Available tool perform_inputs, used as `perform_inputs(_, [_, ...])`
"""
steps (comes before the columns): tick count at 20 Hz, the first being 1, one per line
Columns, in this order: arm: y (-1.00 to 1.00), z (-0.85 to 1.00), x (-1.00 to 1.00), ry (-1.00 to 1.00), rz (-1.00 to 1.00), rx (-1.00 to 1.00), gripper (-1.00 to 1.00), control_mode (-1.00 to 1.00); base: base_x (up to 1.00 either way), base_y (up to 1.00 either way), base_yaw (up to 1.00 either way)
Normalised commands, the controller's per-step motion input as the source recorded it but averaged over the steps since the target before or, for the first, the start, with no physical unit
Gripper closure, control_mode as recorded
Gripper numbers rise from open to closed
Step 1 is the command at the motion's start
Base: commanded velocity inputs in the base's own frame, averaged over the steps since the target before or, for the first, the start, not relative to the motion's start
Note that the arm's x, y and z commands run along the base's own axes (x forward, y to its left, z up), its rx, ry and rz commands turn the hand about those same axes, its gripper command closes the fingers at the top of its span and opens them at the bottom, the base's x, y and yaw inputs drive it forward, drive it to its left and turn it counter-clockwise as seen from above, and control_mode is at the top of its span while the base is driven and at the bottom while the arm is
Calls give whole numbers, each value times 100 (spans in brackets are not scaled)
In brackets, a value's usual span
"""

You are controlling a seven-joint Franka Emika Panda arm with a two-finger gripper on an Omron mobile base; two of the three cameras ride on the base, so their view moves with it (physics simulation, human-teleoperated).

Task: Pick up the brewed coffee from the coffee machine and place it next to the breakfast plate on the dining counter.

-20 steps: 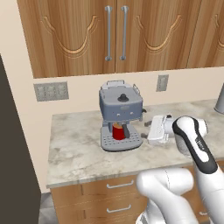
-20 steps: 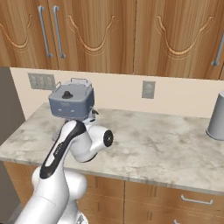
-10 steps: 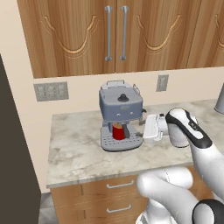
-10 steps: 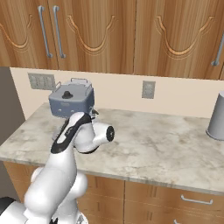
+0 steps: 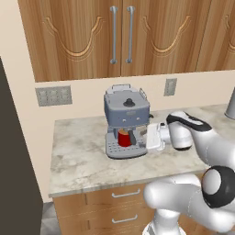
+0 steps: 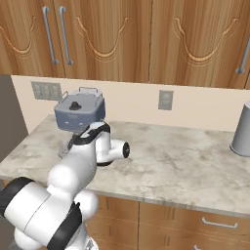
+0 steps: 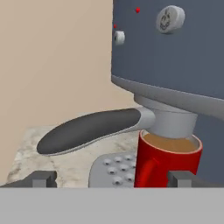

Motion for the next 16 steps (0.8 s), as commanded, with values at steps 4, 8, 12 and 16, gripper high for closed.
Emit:
perform_inputs(4, [16, -27, 7, 0, 6, 0, -100, -100, 0, 0, 0])
perform_inputs(8, [35, -9, 0, 0, 2, -1, -100, -100, 0, 0, 0])
perform_inputs(12, [24, 0, 0, 0, 0, 0, -100, -100, 0, 0, 0])
perform_inputs(16, [24, 0, 0, 0, 0, -2, -100, -100, 0, 0, 0])
